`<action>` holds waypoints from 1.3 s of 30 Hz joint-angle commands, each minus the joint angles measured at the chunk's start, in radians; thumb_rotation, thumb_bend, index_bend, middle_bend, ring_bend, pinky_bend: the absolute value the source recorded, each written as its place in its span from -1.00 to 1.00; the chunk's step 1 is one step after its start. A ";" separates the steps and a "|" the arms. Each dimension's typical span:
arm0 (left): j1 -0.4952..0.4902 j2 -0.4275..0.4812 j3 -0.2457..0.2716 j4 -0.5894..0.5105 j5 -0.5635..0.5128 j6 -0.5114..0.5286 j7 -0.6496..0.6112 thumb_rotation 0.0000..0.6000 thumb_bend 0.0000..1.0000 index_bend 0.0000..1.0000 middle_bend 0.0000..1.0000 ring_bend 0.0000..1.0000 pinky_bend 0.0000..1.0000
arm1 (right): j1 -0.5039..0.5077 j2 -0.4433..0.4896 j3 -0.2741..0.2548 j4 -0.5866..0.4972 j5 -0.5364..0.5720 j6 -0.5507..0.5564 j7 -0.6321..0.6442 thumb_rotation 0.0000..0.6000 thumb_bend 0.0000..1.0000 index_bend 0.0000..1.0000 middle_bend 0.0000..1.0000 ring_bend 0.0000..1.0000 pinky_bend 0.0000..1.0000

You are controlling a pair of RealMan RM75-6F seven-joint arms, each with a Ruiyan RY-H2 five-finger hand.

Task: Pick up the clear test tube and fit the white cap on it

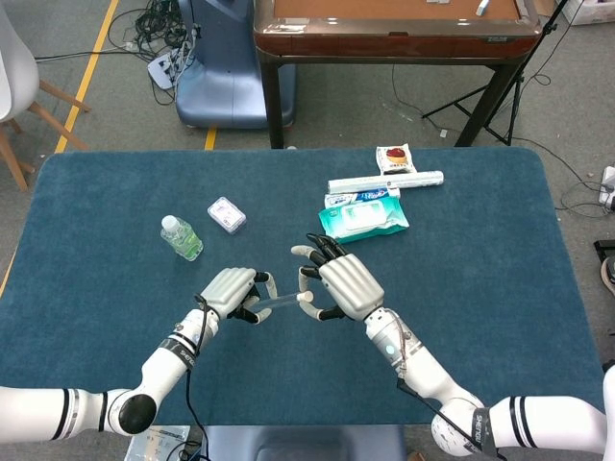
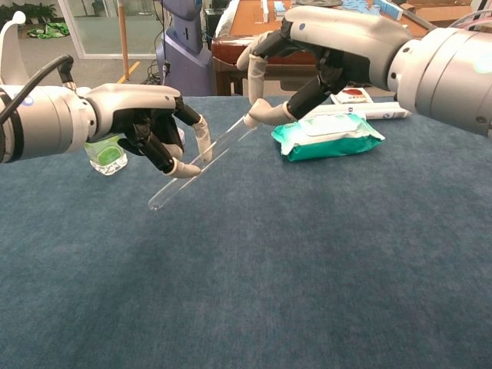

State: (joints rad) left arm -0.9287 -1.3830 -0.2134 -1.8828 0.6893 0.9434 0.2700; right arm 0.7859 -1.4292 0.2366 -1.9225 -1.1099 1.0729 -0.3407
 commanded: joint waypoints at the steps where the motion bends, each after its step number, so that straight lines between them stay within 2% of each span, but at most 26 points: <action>1: -0.001 -0.001 0.000 0.000 0.000 0.000 0.000 1.00 -0.36 0.17 1.00 1.00 1.00 | 0.001 -0.001 0.001 0.003 -0.001 0.001 0.001 1.00 -0.29 0.17 -0.63 -1.00 -1.00; 31: -0.003 0.015 0.004 -0.019 0.008 0.008 -0.007 1.00 -0.36 0.17 1.00 1.00 1.00 | 0.009 -0.024 -0.009 0.020 -0.010 0.001 -0.009 1.00 -0.29 0.17 -0.65 -1.00 -1.00; 35: 0.001 0.015 0.012 -0.011 0.013 0.009 -0.008 1.00 -0.36 0.17 1.00 1.00 1.00 | 0.004 -0.002 -0.007 0.010 -0.024 0.004 -0.002 1.00 -0.29 0.01 -0.71 -1.00 -1.00; 39: 0.008 0.020 0.025 0.000 0.018 0.011 -0.002 1.00 -0.36 0.17 1.00 1.00 1.00 | -0.014 0.030 -0.003 -0.006 -0.045 0.026 0.013 1.00 -0.29 -0.06 -0.72 -1.00 -1.00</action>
State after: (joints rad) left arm -0.9221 -1.3641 -0.1899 -1.8844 0.7064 0.9539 0.2668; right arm 0.7797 -1.4107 0.2313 -1.9219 -1.1472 1.0899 -0.3337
